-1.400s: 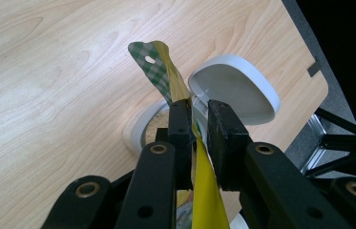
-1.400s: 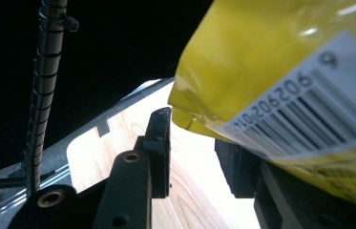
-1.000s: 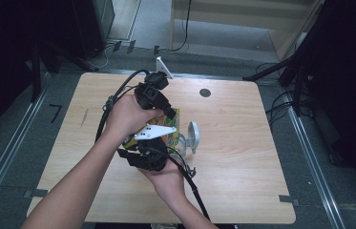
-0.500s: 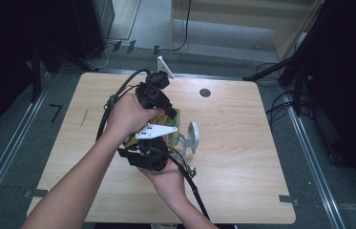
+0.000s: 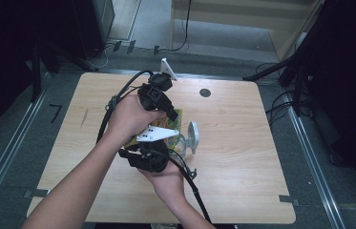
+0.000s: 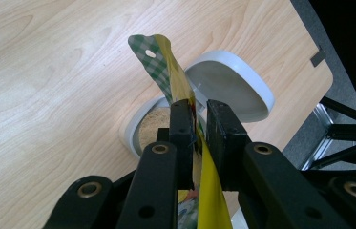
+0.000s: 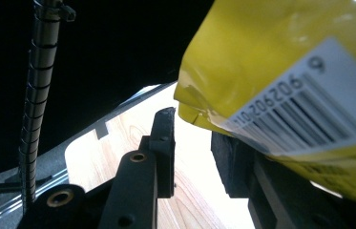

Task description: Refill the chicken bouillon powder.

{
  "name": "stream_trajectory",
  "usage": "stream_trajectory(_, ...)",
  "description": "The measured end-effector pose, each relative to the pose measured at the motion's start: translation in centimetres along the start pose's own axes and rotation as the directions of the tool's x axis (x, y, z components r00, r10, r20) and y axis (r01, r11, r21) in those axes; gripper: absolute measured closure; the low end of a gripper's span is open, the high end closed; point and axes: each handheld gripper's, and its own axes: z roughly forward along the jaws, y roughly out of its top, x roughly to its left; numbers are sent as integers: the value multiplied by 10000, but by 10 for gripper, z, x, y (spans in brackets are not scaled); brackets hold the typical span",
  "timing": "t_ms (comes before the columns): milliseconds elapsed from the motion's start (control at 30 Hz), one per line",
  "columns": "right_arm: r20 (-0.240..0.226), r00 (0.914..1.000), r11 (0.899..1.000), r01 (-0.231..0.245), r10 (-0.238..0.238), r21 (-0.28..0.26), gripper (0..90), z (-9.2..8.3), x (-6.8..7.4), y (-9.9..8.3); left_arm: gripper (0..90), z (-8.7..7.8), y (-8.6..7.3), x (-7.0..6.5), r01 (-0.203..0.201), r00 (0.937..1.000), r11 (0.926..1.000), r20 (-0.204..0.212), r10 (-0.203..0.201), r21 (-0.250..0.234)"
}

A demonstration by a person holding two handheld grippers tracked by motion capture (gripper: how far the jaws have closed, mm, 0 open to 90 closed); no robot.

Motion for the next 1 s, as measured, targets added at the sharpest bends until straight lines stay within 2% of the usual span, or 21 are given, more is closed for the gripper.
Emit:
stream_trajectory(567,51,9999,9999,-113,113,-124,708,-2,2,2,807,-1,2,-1,-37,9998,9997,191,41,-224)
stream_trajectory(1000,55,10000,9999,-67,68,-142,707,-2,2,3,807,-1,3,-1,-122,9996,9997,248,126,-193)
